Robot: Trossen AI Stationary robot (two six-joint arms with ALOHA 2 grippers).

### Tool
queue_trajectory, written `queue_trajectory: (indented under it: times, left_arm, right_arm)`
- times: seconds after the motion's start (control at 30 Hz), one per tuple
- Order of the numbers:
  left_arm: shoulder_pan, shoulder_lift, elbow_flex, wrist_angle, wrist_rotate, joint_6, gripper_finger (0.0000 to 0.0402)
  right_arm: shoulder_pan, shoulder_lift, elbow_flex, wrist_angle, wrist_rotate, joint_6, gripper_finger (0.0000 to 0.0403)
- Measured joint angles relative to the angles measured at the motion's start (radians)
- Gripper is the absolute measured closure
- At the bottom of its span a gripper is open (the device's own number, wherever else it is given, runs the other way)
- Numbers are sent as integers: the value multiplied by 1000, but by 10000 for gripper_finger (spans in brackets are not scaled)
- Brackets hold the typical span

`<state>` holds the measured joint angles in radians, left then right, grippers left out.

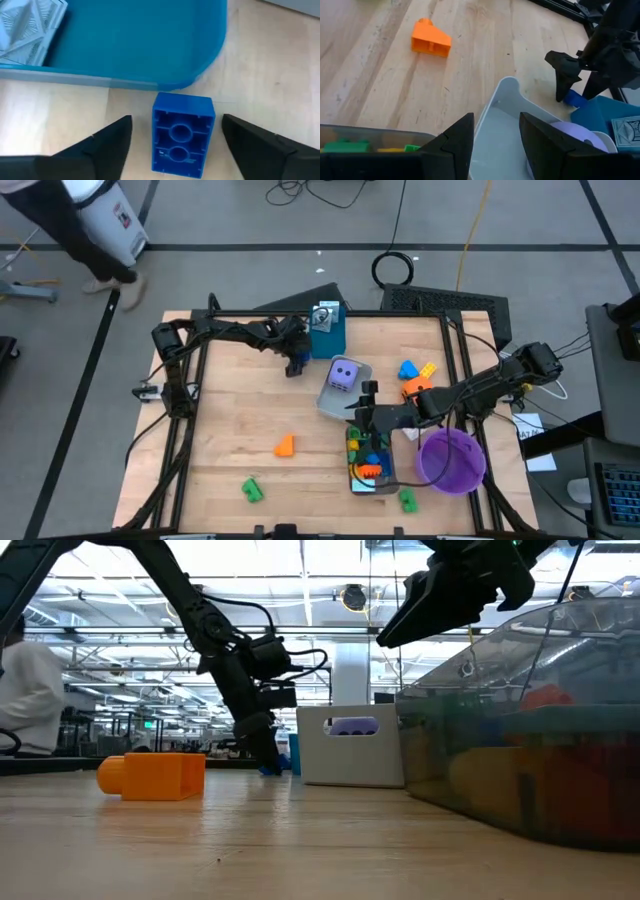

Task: Pick & Place Toys
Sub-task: Put the blue game piece into the black bin

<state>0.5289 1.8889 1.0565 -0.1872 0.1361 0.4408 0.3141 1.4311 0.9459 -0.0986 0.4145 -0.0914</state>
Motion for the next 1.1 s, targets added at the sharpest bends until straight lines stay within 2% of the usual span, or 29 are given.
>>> queue_trajectory:
  times: [0.23, 0.37, 0.57, 0.7, 0.77, 0.93, 1.1]
  left_arm:
    - [2, -3, 0, 17, -13, -4, 188]
    - [-1, -27, -1, -46, -10, -29, 252]
    - [-30, -118, -1, -235, 7, -59, 255]
    - [-81, -210, -1, -332, 98, -131, 255]
    - [-125, -259, -1, -354, 162, -192, 255]
    - [-279, -343, -1, -335, 231, -336, 245]
    - [-448, -364, -1, -254, 235, -450, 251]
  right_arm:
    - [0, 0, 0, 2, 0, -4, 250]
    - [0, 0, 0, 4, 0, -4, 250]
    - [1, 0, 0, 20, 0, -28, 250]
    - [1, 0, 0, 29, -2, -77, 250]
    - [1, 0, 0, 34, -37, -91, 250]
    - [23, 0, 0, 107, -205, -138, 250]
    - [110, 27, 0, 240, -180, -347, 250]
